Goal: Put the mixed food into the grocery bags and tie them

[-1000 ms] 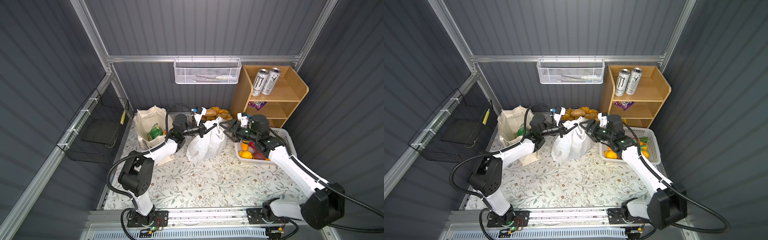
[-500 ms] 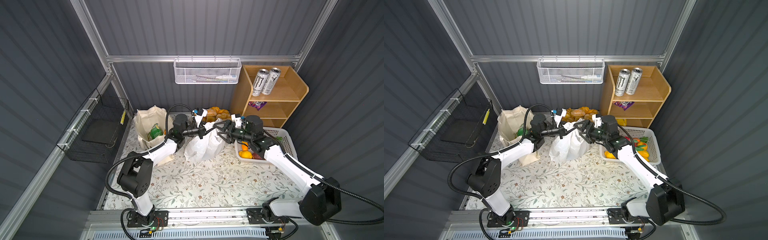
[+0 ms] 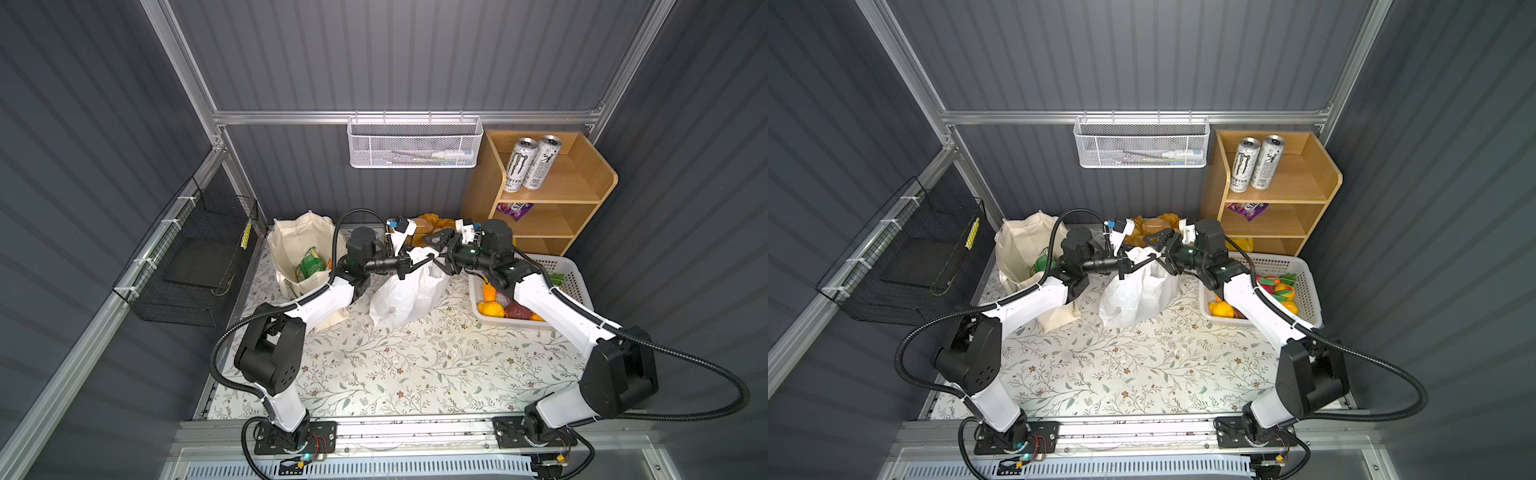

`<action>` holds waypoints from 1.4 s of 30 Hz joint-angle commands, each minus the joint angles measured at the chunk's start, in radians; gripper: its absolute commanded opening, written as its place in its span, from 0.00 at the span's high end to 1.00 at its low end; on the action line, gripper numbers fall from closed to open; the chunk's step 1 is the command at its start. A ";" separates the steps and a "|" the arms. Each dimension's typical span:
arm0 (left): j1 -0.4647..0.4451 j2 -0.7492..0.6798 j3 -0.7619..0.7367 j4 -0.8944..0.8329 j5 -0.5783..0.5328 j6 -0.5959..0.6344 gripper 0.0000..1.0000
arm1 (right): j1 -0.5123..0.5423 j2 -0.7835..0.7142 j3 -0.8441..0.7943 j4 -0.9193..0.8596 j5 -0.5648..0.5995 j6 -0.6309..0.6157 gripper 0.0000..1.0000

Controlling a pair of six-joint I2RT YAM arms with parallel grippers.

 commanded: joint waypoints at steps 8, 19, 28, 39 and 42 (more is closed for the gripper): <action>-0.007 0.010 0.045 -0.034 0.112 -0.015 1.00 | -0.007 0.033 0.050 0.075 -0.076 -0.006 0.22; -0.029 0.022 0.108 -0.331 0.097 0.209 1.00 | 0.008 0.018 -0.039 0.117 -0.097 -0.006 0.54; -0.037 -0.010 0.076 -0.421 0.064 0.305 1.00 | 0.005 0.011 -0.049 0.146 -0.093 -0.006 0.86; -0.040 -0.136 -0.025 -0.397 -0.010 0.311 0.72 | -0.045 0.016 -0.145 0.428 -0.203 -0.009 1.00; -0.040 -0.215 -0.068 -0.381 -0.020 0.287 0.70 | -0.078 0.041 -0.181 0.509 -0.274 -0.011 1.00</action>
